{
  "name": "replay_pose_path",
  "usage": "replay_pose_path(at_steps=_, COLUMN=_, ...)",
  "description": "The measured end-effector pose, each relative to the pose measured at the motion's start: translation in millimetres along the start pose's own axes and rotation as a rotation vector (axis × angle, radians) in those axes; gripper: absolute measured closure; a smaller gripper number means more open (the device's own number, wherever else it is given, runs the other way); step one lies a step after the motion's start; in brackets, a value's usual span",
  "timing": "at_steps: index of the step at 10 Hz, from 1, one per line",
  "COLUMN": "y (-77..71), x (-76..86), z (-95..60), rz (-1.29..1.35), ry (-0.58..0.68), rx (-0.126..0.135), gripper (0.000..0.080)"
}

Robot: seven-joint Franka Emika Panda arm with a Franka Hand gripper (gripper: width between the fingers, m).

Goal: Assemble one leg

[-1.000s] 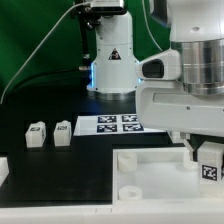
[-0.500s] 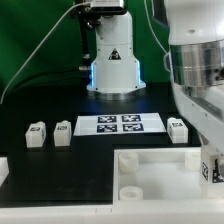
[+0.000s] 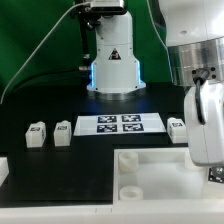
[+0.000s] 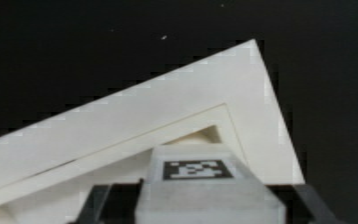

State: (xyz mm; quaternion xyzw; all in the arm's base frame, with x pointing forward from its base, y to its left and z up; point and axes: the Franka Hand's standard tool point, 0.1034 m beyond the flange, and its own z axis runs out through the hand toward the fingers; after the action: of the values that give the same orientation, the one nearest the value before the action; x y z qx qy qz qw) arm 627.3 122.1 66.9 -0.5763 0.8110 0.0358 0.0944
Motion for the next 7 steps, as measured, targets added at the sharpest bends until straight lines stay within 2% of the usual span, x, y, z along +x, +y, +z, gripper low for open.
replay_pose_path(at_steps=1, y=0.5, x=1.0, z=0.5, rz=-0.096, ry=0.001, rx=-0.003, gripper=0.0333)
replay_pose_path(at_steps=2, y=3.4, x=3.3, z=1.7, rz=-0.235, ry=0.002, rx=-0.021, gripper=0.0192)
replay_pose_path(at_steps=3, y=6.9, x=2.9, z=1.4, rz=-0.444, ry=0.008, rx=-0.048, gripper=0.0163)
replay_pose_path(at_steps=4, y=8.4, x=1.2, z=0.8, rz=-0.637, ry=0.008, rx=-0.062, gripper=0.0163)
replay_pose_path(at_steps=7, y=7.0, x=3.1, z=2.0, rz=-0.872, ry=0.005, rx=-0.059, gripper=0.0151)
